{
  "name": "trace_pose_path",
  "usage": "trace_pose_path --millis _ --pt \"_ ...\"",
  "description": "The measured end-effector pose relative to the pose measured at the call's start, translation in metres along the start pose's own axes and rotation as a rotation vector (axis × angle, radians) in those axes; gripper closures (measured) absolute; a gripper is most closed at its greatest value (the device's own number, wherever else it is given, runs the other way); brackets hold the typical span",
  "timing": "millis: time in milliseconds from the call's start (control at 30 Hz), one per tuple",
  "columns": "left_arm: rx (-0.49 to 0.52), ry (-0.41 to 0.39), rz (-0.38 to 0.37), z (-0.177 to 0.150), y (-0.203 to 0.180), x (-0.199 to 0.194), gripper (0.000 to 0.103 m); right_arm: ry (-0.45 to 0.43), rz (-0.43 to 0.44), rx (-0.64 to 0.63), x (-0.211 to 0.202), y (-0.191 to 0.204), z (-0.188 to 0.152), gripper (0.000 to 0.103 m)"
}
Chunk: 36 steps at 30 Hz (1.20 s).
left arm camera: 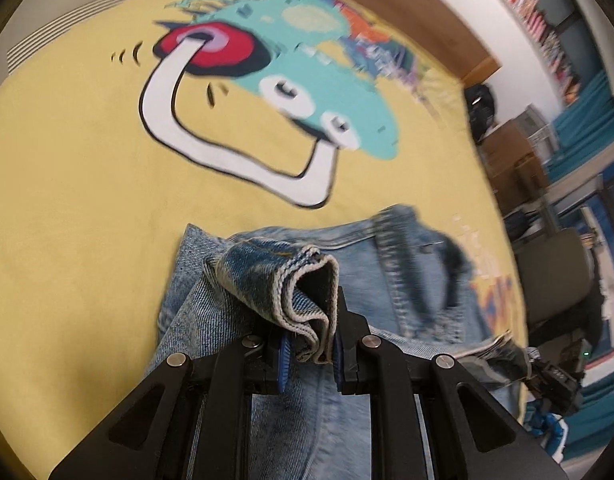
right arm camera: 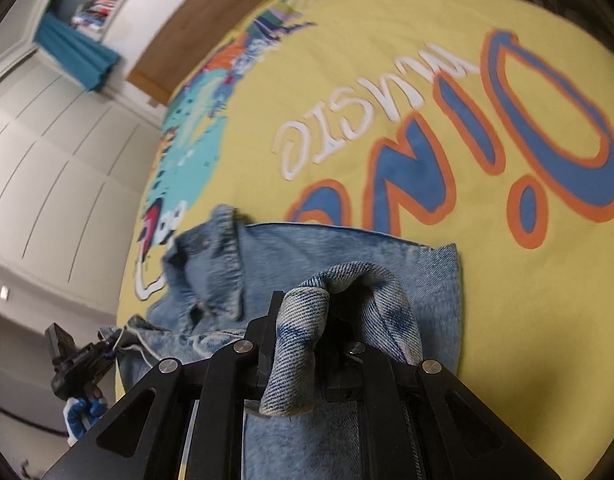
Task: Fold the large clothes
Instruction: 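Lift the grasped edge with both tools and fold it over the jacket, then lay the folded edge down and open both tools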
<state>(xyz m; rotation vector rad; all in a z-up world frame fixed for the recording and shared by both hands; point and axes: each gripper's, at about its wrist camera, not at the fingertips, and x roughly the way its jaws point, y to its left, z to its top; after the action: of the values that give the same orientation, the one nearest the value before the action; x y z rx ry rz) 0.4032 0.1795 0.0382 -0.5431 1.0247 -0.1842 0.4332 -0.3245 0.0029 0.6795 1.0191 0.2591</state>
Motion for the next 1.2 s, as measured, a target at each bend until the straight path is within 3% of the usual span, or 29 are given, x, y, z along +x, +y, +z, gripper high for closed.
trace_pose_path --millis 167,300,467,500,800,933,1000,1200 --pt "-0.028 0.044 0.023 -0.001 0.009 0.023 0.084 0.034 -0.02 0.047 0.022 -0.011 0.003 0.084" --pt "-0.068 0.051 -0.021 0.0 0.016 0.023 0.07 0.043 0.004 0.085 0.029 -0.019 0.003 0.074" --pt "-0.083 0.015 -0.048 0.003 0.013 0.008 0.051 0.016 0.038 0.124 0.024 -0.018 0.008 0.04" --pt "-0.08 0.008 -0.046 0.005 0.011 0.005 0.049 0.007 0.032 0.125 0.022 -0.018 0.009 0.038" --pt "0.017 -0.041 0.008 0.011 -0.012 -0.026 0.049 -0.038 -0.019 0.061 -0.003 -0.003 0.011 0.037" --pt "0.115 -0.038 0.056 0.001 -0.034 -0.021 0.049 -0.017 -0.062 -0.059 0.001 0.025 0.002 0.037" --pt "0.164 -0.034 0.082 -0.005 -0.046 -0.015 0.049 0.013 -0.123 -0.184 0.015 0.049 -0.011 0.037" --pt "0.248 0.013 0.145 -0.022 -0.05 0.013 0.049 0.091 -0.208 -0.342 0.047 0.067 -0.035 0.037"
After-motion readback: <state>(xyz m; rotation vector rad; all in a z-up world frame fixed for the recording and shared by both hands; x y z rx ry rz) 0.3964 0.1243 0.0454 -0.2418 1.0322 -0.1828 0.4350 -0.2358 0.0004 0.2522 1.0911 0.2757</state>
